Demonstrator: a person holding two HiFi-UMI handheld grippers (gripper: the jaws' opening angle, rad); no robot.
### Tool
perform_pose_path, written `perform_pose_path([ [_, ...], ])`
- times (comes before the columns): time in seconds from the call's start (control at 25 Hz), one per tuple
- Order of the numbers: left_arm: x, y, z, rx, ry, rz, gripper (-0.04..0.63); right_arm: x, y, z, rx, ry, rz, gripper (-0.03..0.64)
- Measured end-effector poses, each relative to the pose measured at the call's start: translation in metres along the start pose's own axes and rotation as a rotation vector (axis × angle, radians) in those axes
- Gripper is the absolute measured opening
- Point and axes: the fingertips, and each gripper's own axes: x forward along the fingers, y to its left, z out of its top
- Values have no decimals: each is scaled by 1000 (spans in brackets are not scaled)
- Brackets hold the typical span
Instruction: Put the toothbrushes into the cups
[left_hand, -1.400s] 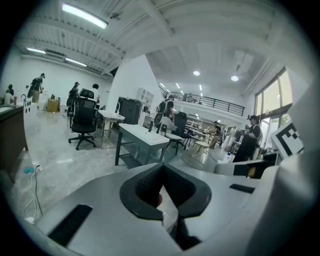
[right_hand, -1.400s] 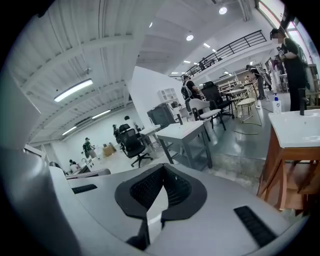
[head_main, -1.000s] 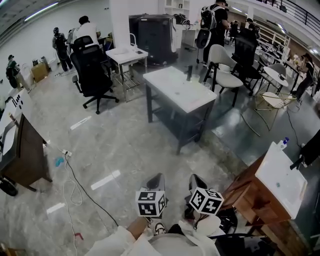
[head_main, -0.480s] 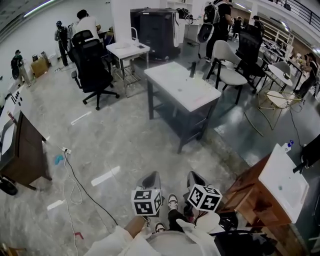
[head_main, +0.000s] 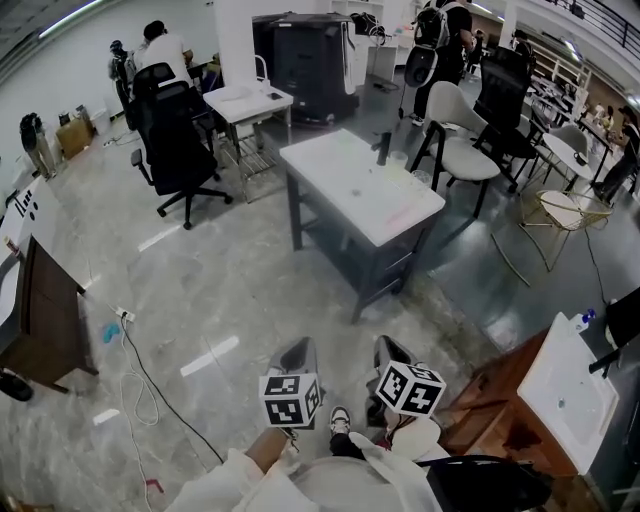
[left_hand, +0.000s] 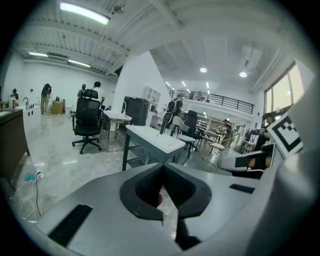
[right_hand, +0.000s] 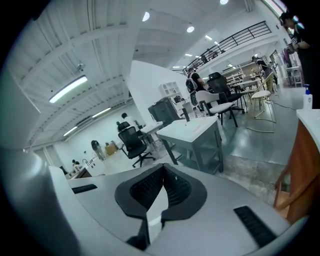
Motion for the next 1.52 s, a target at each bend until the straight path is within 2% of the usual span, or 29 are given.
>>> perform_pose_path([
  [0.28,63,3,39,0,-15,8,-5,56,-14,48,-17,1,18,23],
  [0.68,159,-24,74,35,0,-35,-5,114,-72,97,0,13,-21,23],
  [1.12,216,-36,81,87,43,-61,-5,146,-114,104,64,41,-73,23],
  [1.52,299,-39,109,142,66,-165,-5,191,-151,134,137,-4,-195,23],
])
